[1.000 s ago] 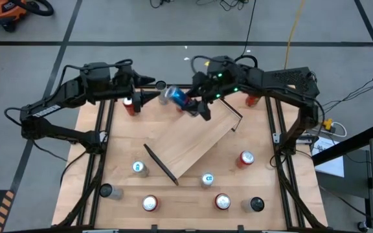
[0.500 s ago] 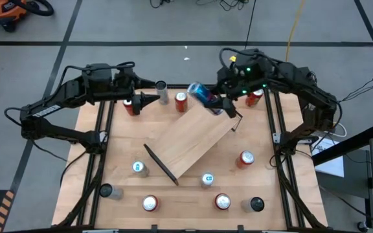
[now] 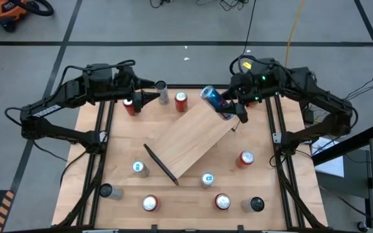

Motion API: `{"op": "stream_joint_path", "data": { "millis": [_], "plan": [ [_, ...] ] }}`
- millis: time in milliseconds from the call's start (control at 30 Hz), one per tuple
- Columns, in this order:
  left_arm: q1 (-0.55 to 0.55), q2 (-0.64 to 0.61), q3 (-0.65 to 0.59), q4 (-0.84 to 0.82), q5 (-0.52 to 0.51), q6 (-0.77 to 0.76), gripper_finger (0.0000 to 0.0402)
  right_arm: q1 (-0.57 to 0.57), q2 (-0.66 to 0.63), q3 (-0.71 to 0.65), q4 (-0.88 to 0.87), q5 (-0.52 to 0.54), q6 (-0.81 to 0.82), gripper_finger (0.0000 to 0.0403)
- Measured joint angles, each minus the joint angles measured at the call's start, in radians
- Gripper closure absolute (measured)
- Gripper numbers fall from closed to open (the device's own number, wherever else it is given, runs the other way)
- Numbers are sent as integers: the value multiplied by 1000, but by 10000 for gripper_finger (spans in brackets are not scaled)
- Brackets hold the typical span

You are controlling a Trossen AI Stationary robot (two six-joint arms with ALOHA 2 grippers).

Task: Place canned beverage on shelf
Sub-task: Put the top blue soda can on the shelf

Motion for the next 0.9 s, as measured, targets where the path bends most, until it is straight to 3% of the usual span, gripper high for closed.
{"op": "stream_joint_path", "data": {
  "millis": [133, 267, 500, 900],
  "plan": [
    [-1, 14, 0, 2, -15, -33, 61, 1, -87, -181, 196, 20, 69, 201],
    [-12, 43, 0, 17, -36, -82, 61, 0, -128, -273, 308, 72, 99, 201],
    [-42, 119, -1, 172, -52, -104, 61, 0, -127, -281, 327, 115, 28, 201],
    [-126, 259, -1, 421, -94, -135, 61, 0, -125, -281, 435, 296, -51, 197]
  ]
}}
